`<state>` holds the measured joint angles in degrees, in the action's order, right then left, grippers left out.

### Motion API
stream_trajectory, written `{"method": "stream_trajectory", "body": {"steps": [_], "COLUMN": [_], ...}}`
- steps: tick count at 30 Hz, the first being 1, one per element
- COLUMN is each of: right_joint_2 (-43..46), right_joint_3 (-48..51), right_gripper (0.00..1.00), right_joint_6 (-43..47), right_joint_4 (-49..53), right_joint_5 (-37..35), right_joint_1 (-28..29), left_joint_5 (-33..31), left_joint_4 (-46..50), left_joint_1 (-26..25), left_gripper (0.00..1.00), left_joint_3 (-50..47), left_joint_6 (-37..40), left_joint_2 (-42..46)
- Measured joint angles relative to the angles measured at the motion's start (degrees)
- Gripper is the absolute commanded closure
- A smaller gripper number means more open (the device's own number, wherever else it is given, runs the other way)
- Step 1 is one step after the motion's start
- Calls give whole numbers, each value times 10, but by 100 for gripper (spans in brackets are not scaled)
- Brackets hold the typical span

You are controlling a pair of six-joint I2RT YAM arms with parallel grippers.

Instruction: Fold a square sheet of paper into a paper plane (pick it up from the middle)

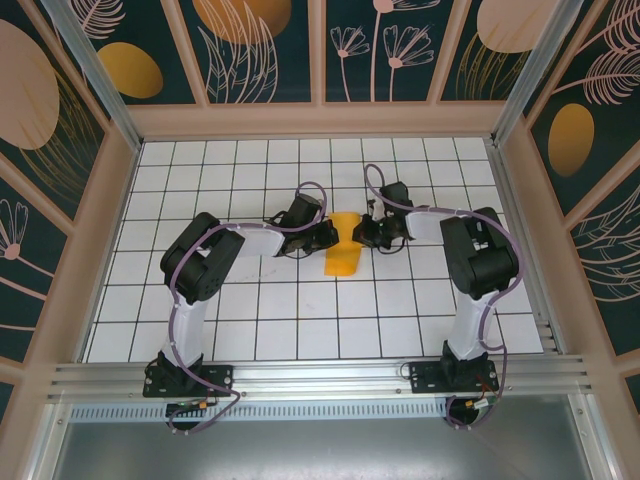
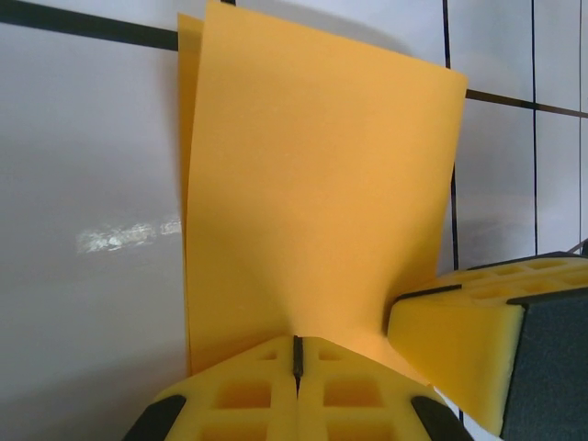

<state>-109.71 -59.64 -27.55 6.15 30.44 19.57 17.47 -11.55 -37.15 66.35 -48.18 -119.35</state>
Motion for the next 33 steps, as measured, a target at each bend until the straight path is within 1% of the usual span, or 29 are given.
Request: {"method": "stream_trajectory", "body": {"steps": [4,10,13,17,21,24,28,33], "right_joint_2": [2,21,45,60,38,5,-29,-40], "right_joint_3": [3,6,13,7,-8,-25,-34,-34], "right_gripper": [100,100,100,100,100,100,100,100], "right_joint_6": [0,0,0,1,0,0,-5,-18], "right_joint_4": [-6,-25,-49,-70,-72,-71,-70,-71], "right_joint_5": [-9,-50,-44,-18,-1,3,-4,-18], "right_joint_1": [-10,-30,-32,-15,0,2,-1,-16], "left_joint_5": [-1,-1,0,0,0,0,0,-1], "left_joint_4": [-1,-2,-2,-3,-3,-3,-3,-9], "left_joint_1": [0,0,0,0,0,0,0,0], "left_gripper": [99,99,99,99,99,99,99,100], "left_joint_3": [0,0,0,0,0,0,0,-5], "left_joint_6": [0,0,1,2,1,1,0,0], "left_joint_2": [0,-1,-1,-1,-1,-1,-1,-1]}}
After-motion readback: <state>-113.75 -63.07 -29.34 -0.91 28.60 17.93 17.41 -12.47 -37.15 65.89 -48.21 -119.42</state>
